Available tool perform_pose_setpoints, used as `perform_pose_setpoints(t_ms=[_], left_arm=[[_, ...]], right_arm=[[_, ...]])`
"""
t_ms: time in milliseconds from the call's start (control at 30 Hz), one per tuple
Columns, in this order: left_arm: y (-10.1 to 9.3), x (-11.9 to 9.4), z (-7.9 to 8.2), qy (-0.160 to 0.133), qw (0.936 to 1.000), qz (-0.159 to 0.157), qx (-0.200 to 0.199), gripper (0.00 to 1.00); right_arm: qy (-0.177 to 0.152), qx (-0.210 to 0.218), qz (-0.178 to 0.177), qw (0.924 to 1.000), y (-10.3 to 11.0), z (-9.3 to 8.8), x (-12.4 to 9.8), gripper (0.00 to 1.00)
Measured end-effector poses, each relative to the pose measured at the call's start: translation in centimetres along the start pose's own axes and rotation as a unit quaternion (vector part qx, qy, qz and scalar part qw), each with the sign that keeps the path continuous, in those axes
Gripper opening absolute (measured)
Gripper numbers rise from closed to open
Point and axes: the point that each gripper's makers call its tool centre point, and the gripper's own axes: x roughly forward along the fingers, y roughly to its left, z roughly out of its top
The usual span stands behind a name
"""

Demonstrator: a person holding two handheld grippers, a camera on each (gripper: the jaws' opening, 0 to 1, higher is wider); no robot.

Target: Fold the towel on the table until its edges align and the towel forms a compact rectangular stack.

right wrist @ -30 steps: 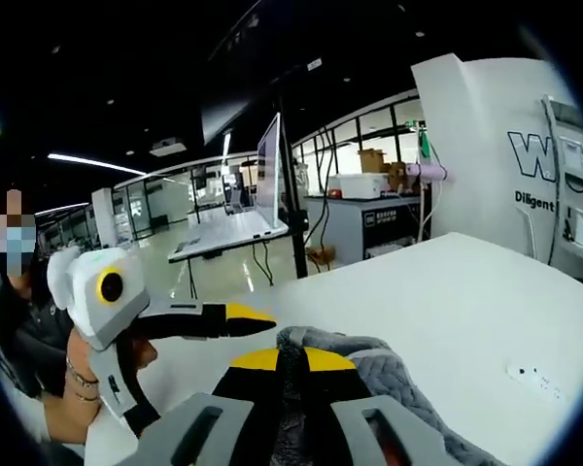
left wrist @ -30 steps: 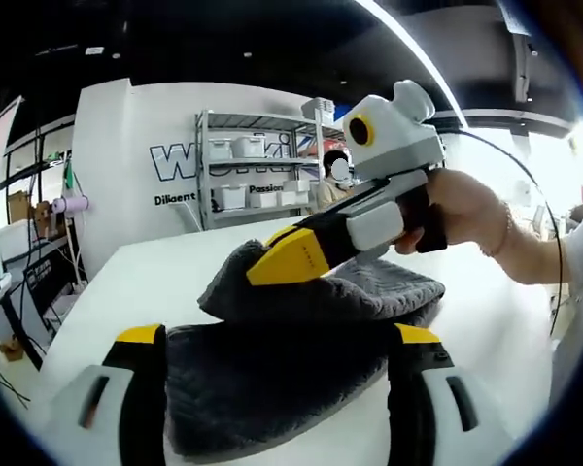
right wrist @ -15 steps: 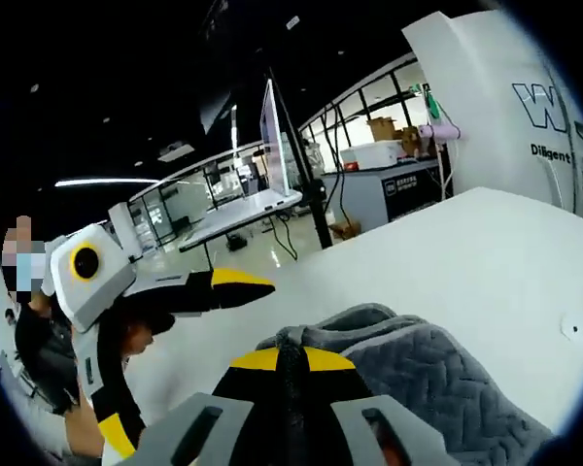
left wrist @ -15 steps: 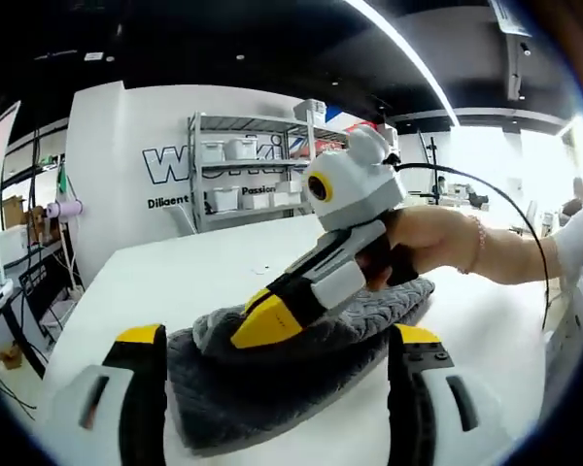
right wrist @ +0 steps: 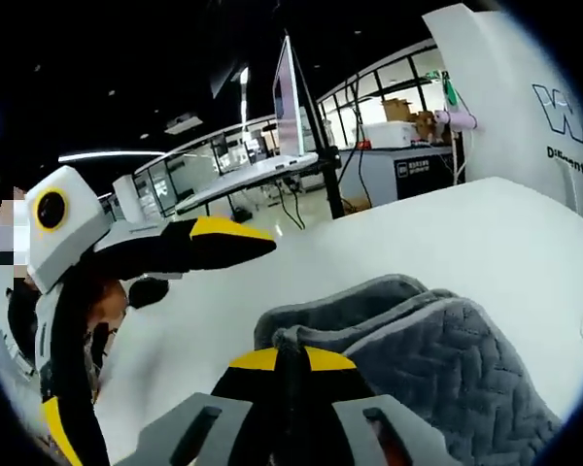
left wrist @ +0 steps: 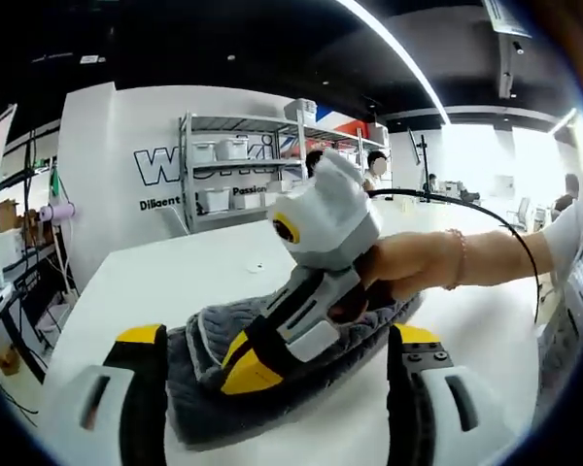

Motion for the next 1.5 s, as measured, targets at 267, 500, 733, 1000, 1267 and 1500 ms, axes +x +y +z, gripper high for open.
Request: perform_pose_setpoints(t_ms=[267,500,733,1000,1267,1500], left_arm=[[-0.2,0.2,0.0,0.001,1.0000,-0.001,0.002,0.98],[-0.4,0.5,-0.1,0.005,1.0000,-0.007,0.002,0.97],[-0.3,0.2,0.2,0.001,1.0000,-0.003,0.001,0.97],[-0.6,0.6,-0.4,0.017,0.9998,-0.007,0.010,0.97],[-0.6,0.6,-0.3,0.017,0.9998,-0.006,0.010,0.96],[-0.5,0.7,-0.6,0.022,0.9997,-0.004,0.009,0.93]], right_arm=[[0.002,0.004,0.016,0.9999,0.3,-0.5,-0.1,0.15],[-0.004,-0.032,0.005,0.9995,0.5,-0.1,-0.9,0.26],[-0.024,-0.029,-0.031,0.9988,-1.2,0.9,-3.0,0.46],[-0.054,-0.021,-0.092,0.9941,-3.9,1.4,-6.9,0.64],[-0.033,-0.048,-0.112,0.9920,-4.3,0.0,-10.6,0.82],[-0.008,-0.101,-0.127,0.9868,-2.8,-1.1,-14.5,0.98]])
